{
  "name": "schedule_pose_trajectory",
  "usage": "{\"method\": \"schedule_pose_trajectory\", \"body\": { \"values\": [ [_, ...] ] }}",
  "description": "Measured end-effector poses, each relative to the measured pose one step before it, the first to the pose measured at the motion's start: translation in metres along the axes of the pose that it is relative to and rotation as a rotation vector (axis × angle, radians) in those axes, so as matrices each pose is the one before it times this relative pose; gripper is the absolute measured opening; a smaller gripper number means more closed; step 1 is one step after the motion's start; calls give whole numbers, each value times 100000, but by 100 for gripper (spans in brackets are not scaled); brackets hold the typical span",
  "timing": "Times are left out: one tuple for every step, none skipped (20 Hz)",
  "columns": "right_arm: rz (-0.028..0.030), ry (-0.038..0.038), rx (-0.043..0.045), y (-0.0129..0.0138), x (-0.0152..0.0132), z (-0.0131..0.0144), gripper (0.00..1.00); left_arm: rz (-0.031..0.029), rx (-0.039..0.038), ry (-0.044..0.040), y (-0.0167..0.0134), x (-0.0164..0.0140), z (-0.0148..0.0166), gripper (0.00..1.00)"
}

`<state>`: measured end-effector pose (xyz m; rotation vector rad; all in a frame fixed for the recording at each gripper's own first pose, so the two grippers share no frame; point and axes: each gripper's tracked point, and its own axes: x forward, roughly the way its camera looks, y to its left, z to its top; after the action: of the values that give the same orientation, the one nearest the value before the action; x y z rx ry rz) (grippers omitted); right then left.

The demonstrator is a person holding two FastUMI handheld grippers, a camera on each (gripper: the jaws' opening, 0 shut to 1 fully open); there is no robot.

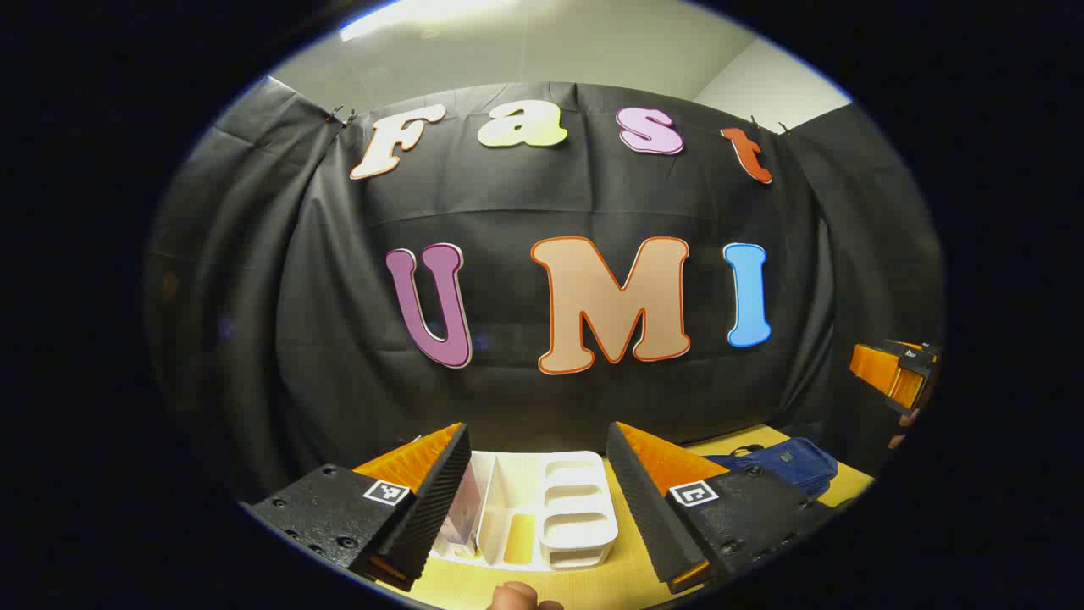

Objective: Open the schoolbag, grab two books from the bookshelf and put them into the schoolbag.

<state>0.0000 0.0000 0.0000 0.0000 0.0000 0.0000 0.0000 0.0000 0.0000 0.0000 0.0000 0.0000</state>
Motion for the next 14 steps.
{"method": "schedule_pose_trajectory", "body": {
  "values": [
    [796, -79, -265, 90, -30, 43, 99, 191, 408, 66, -8, -11, -119, 95],
    [718, -46, -323, 143, -84, 76, 99, 644, 467, -205, 128, 20, 34, 95],
    [851, -67, -188, 303, -59, 30, 99, 444, 189, -49, 173, -2, 117, 94],
    [498, 174, -309, 156, -53, 11, 99, 72, 68, -41, 26, -136, 3, 95],
    [549, 135, -217, 107, -104, -115, 99, 100, 191, -27, -90, 68, -24, 94],
    [573, 11, -129, 238, -43, 39, 99, -85, 230, -28, -14, -1, 41, 93],
    [482, 195, -155, 126, 81, -9, 99, 83, 420, 170, -97, 85, 55, 93],
    [505, 240, -108, 112, 25, -43, 99, -68, 230, 41, 63, -58, -37, 94],
    [646, 131, 143, 163, -29, -85, 99, -206, 149, 95, -18, -184, 25, 94],
    [325, 240, 47, 66, 35, -5, 99, 73, 122, -10, 92, -61, 42, 94],
    [509, -26, 60, 133, 52, 0, 99, -158, 163, 156, -86, 158, -16, 94],
    [103, -54, -266, 107, 232, 100, 99, 181, 111, 138, 66, -73, -113, 94],
    [-209, 168, -649, 14, 91, -181, 99, 319, 86, 365, 74, 16, -17, 94],
    [746, 50, -475, 194, 7, -15, 99, 269, -78, 217, 22, 91, -100, 94]
  ]
}}
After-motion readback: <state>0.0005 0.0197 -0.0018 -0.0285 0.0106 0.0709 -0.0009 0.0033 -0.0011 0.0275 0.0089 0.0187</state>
